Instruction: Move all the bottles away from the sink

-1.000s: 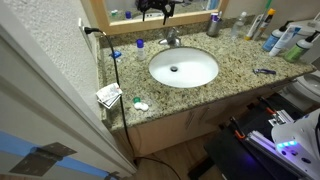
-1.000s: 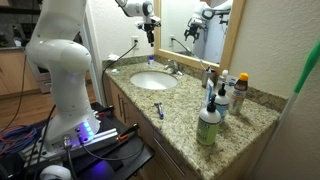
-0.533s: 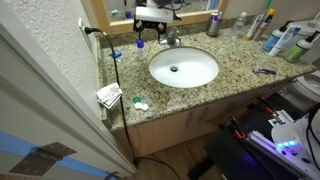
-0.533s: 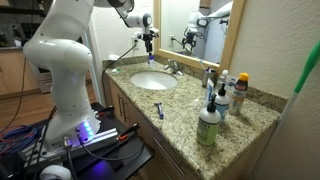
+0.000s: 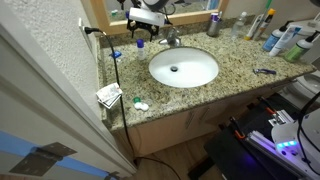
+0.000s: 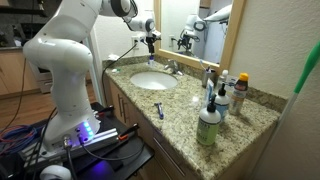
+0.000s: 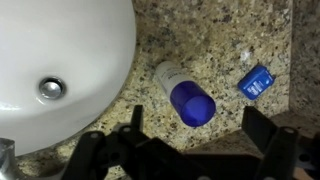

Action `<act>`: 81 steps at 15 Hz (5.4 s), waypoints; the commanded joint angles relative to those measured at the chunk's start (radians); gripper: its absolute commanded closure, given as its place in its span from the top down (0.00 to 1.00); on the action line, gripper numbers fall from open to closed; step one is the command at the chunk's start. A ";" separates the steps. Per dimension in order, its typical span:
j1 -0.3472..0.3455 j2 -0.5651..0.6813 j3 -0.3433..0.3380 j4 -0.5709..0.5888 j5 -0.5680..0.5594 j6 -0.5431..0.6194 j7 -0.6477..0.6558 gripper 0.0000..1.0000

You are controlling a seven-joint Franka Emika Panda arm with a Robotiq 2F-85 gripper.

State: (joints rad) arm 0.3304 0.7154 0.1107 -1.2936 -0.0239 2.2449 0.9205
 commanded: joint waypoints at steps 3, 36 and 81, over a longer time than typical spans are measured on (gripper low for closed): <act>0.019 0.002 -0.023 0.006 0.016 -0.005 -0.007 1.00; 0.035 -0.408 -0.145 -0.292 -0.219 -0.121 0.085 0.16; -0.714 -0.922 -0.387 -1.170 -0.026 0.155 0.511 0.16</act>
State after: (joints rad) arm -0.3401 -0.1964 -0.2830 -2.4083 -0.0033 2.3400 1.3664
